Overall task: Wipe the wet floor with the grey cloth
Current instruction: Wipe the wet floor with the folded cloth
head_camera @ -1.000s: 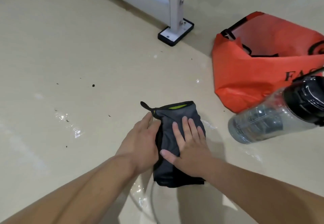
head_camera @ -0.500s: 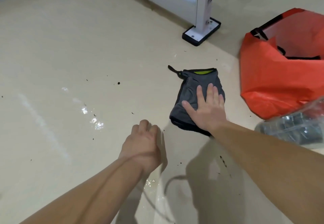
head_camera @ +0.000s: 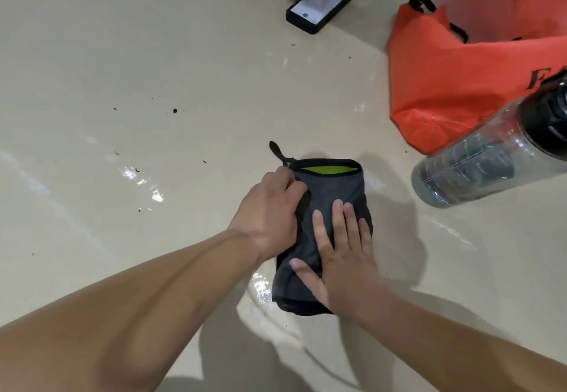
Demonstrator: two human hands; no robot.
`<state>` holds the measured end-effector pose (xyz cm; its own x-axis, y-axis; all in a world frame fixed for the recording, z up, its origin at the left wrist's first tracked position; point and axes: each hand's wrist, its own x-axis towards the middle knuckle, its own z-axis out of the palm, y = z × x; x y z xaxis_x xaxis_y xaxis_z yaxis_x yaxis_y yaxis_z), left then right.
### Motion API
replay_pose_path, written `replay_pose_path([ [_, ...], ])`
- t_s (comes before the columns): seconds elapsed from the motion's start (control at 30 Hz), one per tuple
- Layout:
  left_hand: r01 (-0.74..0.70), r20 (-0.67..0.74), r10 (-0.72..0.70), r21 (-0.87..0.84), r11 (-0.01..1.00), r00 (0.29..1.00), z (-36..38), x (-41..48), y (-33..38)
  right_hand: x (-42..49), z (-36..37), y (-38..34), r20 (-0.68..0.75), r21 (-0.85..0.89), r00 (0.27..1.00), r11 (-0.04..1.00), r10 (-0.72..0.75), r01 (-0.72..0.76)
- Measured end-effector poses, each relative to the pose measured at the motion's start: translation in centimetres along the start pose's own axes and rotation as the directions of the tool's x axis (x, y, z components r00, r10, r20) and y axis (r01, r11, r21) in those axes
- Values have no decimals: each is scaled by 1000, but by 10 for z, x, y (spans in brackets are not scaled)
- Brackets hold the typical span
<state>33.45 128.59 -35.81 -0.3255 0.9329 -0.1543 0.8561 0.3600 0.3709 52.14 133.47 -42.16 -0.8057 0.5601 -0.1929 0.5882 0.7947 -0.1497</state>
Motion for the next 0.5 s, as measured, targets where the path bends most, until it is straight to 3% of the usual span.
replay_pose_path([
  [0.1,-63,-35,61,-54,997,998,3,-3,-4,1,-2,-14,63,12,997,999,-44,44],
  [0.23,76,-183,-101,-139,987,978,7,-7,-19,50,-22,-20,211,73,960,982,-184,172],
  [0.3,90,-232,-121,-141,986,965,13,-14,-18,82,-35,-15,280,202,927,960,-247,195],
  [0.37,61,-246,-90,-123,990,965,26,-21,-9,97,-47,-4,239,447,929,882,-282,152],
  [0.43,79,-166,-84,-35,996,983,41,-26,9,96,-57,8,80,695,985,717,-153,55],
  [0.5,144,-18,-143,79,986,990,55,-30,28,90,-65,16,-40,776,989,628,142,-58],
])
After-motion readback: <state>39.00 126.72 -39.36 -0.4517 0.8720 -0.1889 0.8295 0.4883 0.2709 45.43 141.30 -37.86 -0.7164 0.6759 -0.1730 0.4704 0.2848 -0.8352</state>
